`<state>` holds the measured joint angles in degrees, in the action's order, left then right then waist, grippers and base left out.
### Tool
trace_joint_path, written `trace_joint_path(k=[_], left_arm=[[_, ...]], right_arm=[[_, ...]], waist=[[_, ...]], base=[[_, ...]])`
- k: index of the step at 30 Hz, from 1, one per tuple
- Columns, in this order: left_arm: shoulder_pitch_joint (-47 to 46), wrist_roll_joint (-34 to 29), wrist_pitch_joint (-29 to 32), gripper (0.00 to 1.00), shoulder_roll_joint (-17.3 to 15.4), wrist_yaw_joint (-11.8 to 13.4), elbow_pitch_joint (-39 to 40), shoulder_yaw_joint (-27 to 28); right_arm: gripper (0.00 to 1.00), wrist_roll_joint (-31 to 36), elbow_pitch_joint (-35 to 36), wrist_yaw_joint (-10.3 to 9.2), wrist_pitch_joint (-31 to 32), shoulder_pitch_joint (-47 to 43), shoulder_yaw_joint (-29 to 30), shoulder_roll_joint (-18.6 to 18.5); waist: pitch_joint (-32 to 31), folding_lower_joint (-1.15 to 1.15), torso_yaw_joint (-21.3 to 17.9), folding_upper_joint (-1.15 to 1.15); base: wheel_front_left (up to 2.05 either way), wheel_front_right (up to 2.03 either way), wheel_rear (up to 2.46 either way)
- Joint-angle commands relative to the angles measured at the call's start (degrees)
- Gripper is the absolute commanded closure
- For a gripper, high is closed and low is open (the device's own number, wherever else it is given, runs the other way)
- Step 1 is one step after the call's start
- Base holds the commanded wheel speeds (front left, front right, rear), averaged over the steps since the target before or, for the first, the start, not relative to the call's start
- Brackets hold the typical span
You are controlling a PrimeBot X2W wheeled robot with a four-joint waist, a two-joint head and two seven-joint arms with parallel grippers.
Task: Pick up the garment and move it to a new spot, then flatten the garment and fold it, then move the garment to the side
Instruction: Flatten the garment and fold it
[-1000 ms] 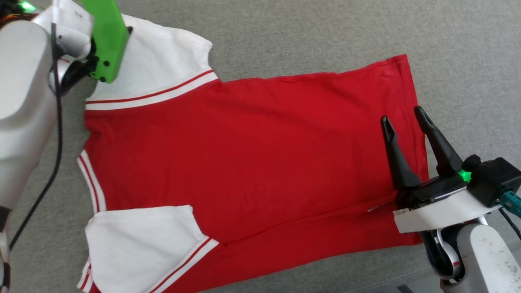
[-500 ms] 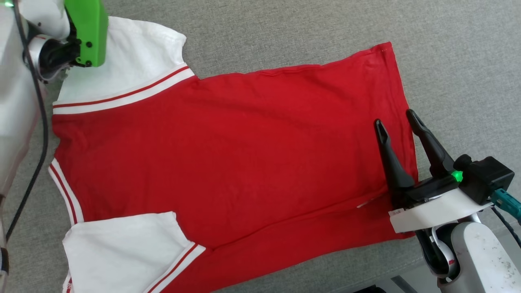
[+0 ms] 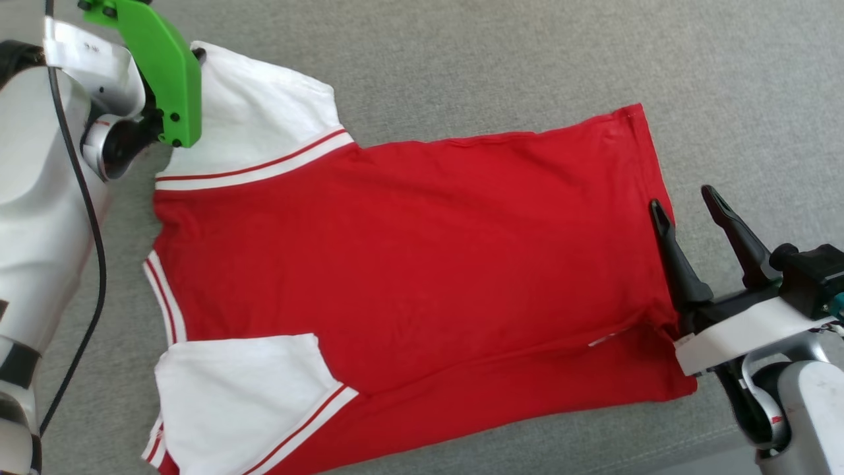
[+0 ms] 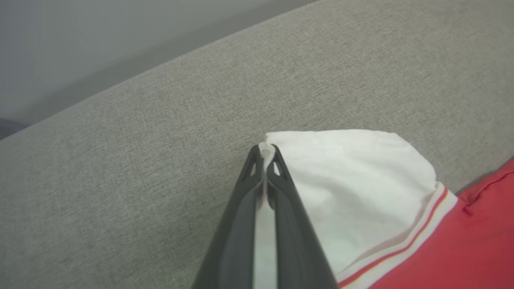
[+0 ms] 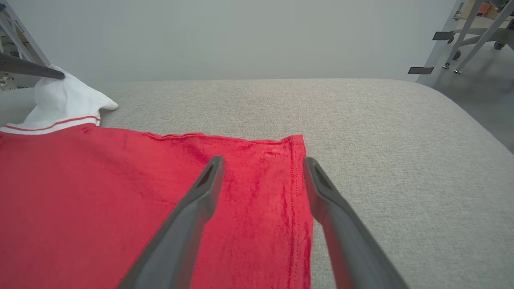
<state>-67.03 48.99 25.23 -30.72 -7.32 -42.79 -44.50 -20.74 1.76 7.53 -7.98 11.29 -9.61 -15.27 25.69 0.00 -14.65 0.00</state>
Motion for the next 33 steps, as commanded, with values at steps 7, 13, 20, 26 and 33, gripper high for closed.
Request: trace_joint_path(k=[7, 13, 20, 26, 33], left_arm=[[7.32, 0.87, -2.98, 1.0, -1.43, 1.97, 9.78, -0.04], [12.93, 0.38, -2.5, 1.0, -4.13, 5.73, 23.03, -0.83], [16.49, -0.36, -2.17, 1.0, -7.31, 10.75, 36.72, -0.18], [17.52, -1.25, -2.03, 1.0, -9.06, 13.32, 44.31, 0.31], [17.52, -2.22, -2.58, 1.0, -8.7, 14.36, 48.06, 0.03]], right_arm=[[0.0, 0.34, 1.48, -0.04, 12.06, 0.07, 1.93, -6.4], [0.0, -3.07, 1.46, -0.04, 23.93, 3.96, 1.93, -12.75], [0.0, -8.46, -4.03, -0.04, 38.07, 12.36, -0.09, -17.09], [0.0, -9.65, -10.0, -0.04, 44.04, 20.25, -2.48, -19.28], [0.0, -9.2, -17.24, -0.04, 45.54, 24.44, -5.08, -20.05]], waist=[[-5.74, 0.0, 6.8, 0.0], [-5.26, 0.0, 9.58, 0.0], [-2.37, 0.0, 11.83, 0.0], [0.65, 0.0, 13.87, 0.0], [2.83, 0.0, 16.42, 0.0]], base=[[0.0, 0.0, 0.0], [0.0, 0.0, 0.0], [0.0, 0.0, 0.0], [0.0, 0.0, 0.0], [0.0, 0.0, 0.0]])
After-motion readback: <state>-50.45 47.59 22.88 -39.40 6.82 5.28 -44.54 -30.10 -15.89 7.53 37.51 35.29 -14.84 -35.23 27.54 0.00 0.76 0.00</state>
